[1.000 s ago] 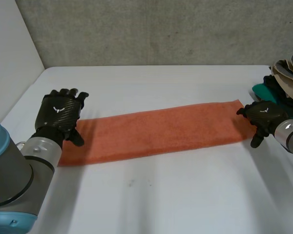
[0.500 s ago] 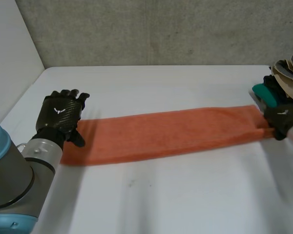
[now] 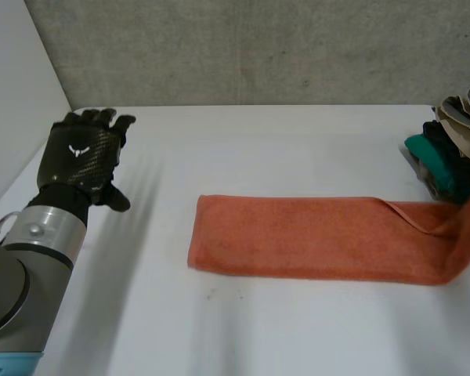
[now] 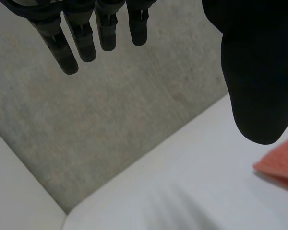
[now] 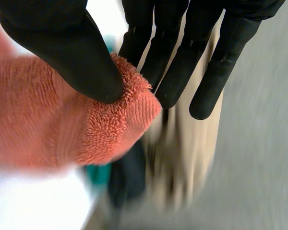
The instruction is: Fold the laundry.
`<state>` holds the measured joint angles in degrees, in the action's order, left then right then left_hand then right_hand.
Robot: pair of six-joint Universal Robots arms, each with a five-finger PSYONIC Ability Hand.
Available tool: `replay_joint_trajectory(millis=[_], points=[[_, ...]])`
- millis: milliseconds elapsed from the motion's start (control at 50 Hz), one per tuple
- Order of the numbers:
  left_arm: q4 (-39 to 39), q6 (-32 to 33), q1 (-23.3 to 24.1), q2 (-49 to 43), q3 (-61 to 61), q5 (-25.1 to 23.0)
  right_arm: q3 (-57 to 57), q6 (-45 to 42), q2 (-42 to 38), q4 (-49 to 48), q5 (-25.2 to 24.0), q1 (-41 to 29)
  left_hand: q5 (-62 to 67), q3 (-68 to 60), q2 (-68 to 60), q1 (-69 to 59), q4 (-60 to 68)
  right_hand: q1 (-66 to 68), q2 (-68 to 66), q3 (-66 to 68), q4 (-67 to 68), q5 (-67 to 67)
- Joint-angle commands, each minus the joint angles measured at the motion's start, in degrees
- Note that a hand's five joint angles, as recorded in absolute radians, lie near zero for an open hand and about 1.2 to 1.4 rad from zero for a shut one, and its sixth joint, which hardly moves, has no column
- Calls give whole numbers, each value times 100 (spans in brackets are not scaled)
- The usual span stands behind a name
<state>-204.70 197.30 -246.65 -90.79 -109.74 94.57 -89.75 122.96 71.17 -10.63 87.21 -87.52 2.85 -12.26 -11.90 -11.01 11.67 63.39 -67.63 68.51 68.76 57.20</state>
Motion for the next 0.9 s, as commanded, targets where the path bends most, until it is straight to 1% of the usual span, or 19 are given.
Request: replay_joint_trajectory(millis=[20, 60, 80, 160, 240, 280, 300, 320, 340, 360, 420, 480, 520, 580, 660, 720, 780, 860, 900], points=[[1, -7, 178, 141, 190, -43, -69, 299, -67, -1028, -537, -2697, -196, 137, 101, 13, -78, 1661, -1237, 1149, 1124, 1280], [1, -16, 222, 141, 216, -43, -34, 264, -339, -1116, -730, -3216, -196, 137, 101, 13, -78, 1661, -1237, 1149, 1124, 1280], [1, -16, 231, 141, 216, -43, 19, 203, -663, -1195, -940, -3653, -196, 137, 101, 13, -78, 1661, -1237, 1149, 1124, 1280], [-8, -16, 257, 88, 216, -43, 159, -25, -1411, -1310, -1302, -4368, -196, 137, 101, 13, -78, 1661, -1237, 1149, 1124, 1280], [-17, -51, 284, 9, 225, -43, 248, -307, -2017, -1389, -1408, -4729, -180, 121, 85, -4, -61, 1661, -1237, 1149, 1124, 1280], [-17, -77, 292, -105, 268, -43, 257, -404, -2133, -1450, -1365, -4818, -180, 120, 85, -4, -61, 1661, -1237, 1149, 1124, 1280], [-17, -86, 301, -149, 295, -43, 257, -430, -2151, -1503, -1312, -4844, -163, 104, 68, -21, -45, 1100, -677, 589, 563, 719], [-17, -86, 310, -236, 339, -43, 248, -405, -2134, -1521, -1294, -4827, -163, 104, 68, -21, -44, -71, 494, -582, -608, -452], [-17, -86, 319, -272, 357, -43, 239, -387, -2116, -1530, -1242, -4809, -163, 104, 68, -21, -44, -1848, 2271, -2359, -2385, -2229], [-17, -86, 328, -299, 383, -43, 178, -274, -2047, -1564, -1102, -4783, -163, 104, 68, -21, -44, -5030, 5453, -5541, -5567, -5411], [-17, -95, 371, -457, 515, -44, 55, 78, -1818, -1591, -838, -4757, -163, 104, 68, -21, -44, -5339, 5763, -5851, -5876, -5720], [-17, -86, 503, -649, 707, -44, -208, 841, -1055, -1582, -635, -4424, -146, 87, 51, -38, -28, -5339, 5763, -5851, -5876, -5720], [-17, -86, 591, -747, 813, -43, -428, 1594, -503, -1513, -635, -3881, -146, 87, 51, -38, -28, -5339, 5763, -5851, -5876, -5720], [-17, -78, 828, -1001, 1050, -52, -674, 2483, -183, -1399, -661, -3274, -146, 87, 51, -38, -28, -5339, 5763, -5851, -5876, -5720], [-17, -60, 1276, -1388, 1349, -52, -920, 3127, -78, -786, -687, -2824, -146, 87, 51, -38, -28, -5339, 5763, -5851, -5876, -5720], [-17, -42, 1680, -1818, 1622, -61, -1044, 3260, 10, -336, -705, -2700, -146, 87, 51, -38, -28, -5339, 5763, -5851, -5876, -5720], [-8, 10, 1891, -2300, 1911, -17, -1263, 3261, 11, -18, -679, -2586, -129, 70, 34, -55, -11, -5339, 5763, -5851, -5876, -5720], [62, 10, 1962, -2847, 2325, 27, -1536, 3208, 2, -35, -644, -2174, -45, -14, -50, -139, 73, -5282, 5705, -5793, -5819, -5663], [80, 2, 1962, -2987, 2422, 62, -1598, 3164, -42, -36, -626, -1971, -45, -14, -50, -139, 73, -4778, 5202, -5290, -5315, -5159]])
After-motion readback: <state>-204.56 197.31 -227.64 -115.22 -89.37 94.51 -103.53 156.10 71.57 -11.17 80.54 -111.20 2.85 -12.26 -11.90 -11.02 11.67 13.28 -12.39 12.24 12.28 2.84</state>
